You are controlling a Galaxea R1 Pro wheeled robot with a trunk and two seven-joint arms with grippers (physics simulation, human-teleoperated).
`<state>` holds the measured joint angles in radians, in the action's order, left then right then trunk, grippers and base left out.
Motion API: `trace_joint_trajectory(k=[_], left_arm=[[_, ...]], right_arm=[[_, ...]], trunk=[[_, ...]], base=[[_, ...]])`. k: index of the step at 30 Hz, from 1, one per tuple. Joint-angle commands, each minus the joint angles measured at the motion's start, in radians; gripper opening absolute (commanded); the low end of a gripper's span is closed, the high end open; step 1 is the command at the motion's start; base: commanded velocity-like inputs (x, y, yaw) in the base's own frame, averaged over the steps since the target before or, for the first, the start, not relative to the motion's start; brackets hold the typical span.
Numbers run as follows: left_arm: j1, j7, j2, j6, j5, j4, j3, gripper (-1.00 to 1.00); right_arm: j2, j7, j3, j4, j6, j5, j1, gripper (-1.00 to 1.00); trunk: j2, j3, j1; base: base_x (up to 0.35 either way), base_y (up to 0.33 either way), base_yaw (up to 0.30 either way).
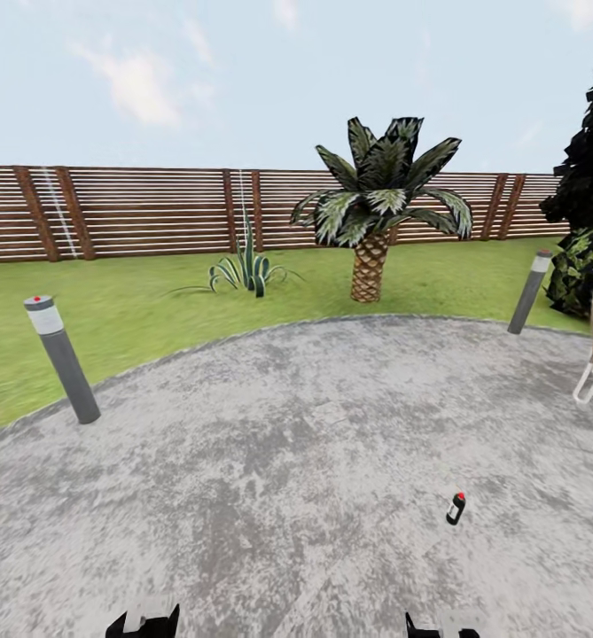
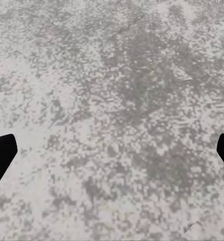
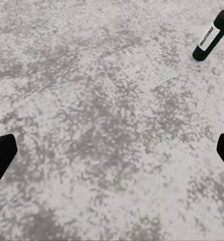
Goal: Pick up the pesticide atomizer in the garden and spray insectifuge to fully cover both potted plants in the garden.
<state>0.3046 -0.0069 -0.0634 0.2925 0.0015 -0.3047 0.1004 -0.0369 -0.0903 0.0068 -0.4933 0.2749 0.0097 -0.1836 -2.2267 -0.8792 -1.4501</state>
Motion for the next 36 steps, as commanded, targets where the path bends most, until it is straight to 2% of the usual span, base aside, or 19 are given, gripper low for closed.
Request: trace_joint_trajectory(k=[1,20,36], left_arm=[[0.001,-0.001,0.000,0.003,0.000,0.001,0.002,1.00],[0.001,-0.001,0.000,0.004,0.000,0.001,0.002,1.00],[0.001,-0.001,0.000,0.004,0.000,-0.001,0.002,1.00]], right_arm=[[0.000,-0.003,0.001,0.001,0.003,0.001,0.000,1.00],[0.000,-0.003,0.001,0.000,0.003,0.001,0.000,1.00],[0.000,-0.003,0.002,-0.001,0.002,0.001,0.000,1.00]], trunk=[[0.000,-0.001,0.000],[0.000,-0.001,0.000],[0.000,-0.001,0.000]], base=[[0.337,0.105,0.000],[0.337,0.109,-0.003],[0.337,0.118,-0.250]])
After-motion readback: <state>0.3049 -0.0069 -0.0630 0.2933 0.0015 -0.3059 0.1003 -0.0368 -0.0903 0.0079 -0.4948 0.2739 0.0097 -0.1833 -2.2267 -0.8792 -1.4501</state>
